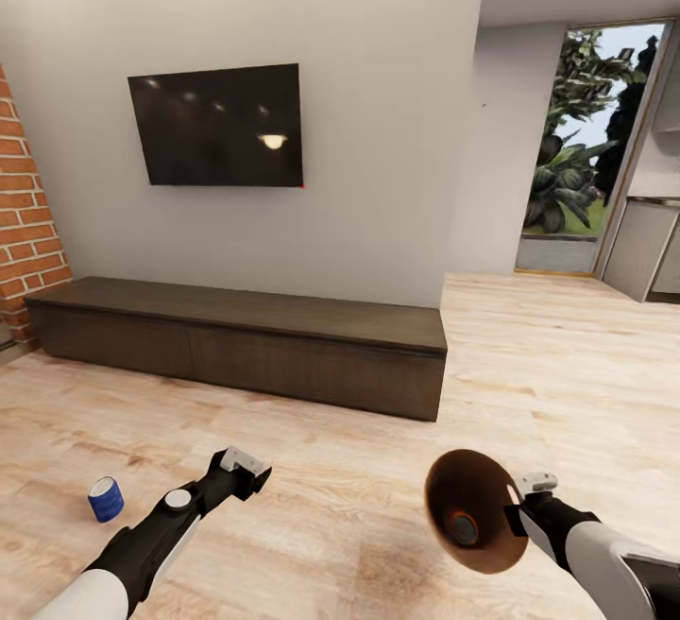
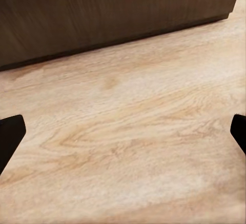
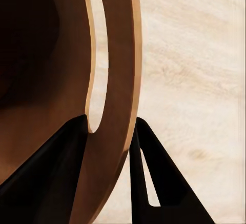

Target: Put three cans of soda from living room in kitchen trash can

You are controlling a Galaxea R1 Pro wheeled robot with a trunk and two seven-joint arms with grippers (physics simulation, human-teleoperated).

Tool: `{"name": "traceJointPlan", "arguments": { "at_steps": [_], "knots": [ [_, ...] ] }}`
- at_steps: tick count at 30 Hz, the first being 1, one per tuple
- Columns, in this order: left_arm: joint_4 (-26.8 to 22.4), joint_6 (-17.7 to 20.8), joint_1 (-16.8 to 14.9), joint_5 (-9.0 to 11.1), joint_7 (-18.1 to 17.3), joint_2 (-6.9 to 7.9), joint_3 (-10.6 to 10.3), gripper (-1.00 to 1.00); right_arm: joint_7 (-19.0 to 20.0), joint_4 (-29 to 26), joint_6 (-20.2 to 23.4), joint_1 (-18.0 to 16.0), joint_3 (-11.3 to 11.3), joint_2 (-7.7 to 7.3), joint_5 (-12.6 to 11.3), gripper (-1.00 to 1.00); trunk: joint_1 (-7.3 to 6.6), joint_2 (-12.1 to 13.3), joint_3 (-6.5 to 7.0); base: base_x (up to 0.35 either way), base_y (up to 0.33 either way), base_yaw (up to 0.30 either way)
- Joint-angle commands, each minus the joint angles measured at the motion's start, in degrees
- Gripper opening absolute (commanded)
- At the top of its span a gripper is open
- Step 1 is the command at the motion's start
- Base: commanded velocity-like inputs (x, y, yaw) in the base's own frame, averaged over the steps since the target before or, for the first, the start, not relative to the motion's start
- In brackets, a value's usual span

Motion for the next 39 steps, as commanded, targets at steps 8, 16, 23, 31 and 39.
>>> {"name": "traceJointPlan", "arguments": {
  "at_steps": [8,16,23,31,39],
  "knots": [
    [0.01,0.0,0.0,0.0,0.0,0.0,0.0,1.0,0.21,-0.12,-0.03,-0.02,1.82,0.0,-0.04,-1.0,0.0,-0.01,0.01,0.0,0.0,0.0],
    [0.2,-0.06,0.33,-0.03,0.33,-0.09,0.18,1.0,0.19,-0.35,-0.26,0.34,4.23,0.04,-0.07,-1.0,0.0,-0.01,0.01,0.0,0.0,0.0],
    [0.99,-0.23,2.62,-0.04,2.57,-0.31,0.84,1.0,0.72,-1.7,-2.57,2.87,6.64,0.1,-1.57,-1.0,0.0,-0.01,0.01,0.0,0.0,0.0],
    [1.13,-0.26,7.99,-0.03,4.2,-0.35,0.97,1.0,0.81,-8.72,-13.72,12.55,-11.0,0.03,-1.85,-1.0,0.0,-0.01,0.01,0.0,0.0,0.0],
    [1.15,-0.27,8.08,-0.04,4.25,-0.36,0.98,1.0,0.82,-8.97,-13.98,12.7,-11.12,0.01,-2.18,-1.0,0.0,-0.01,0.01,0.0,0.0,0.0]
  ]
}}
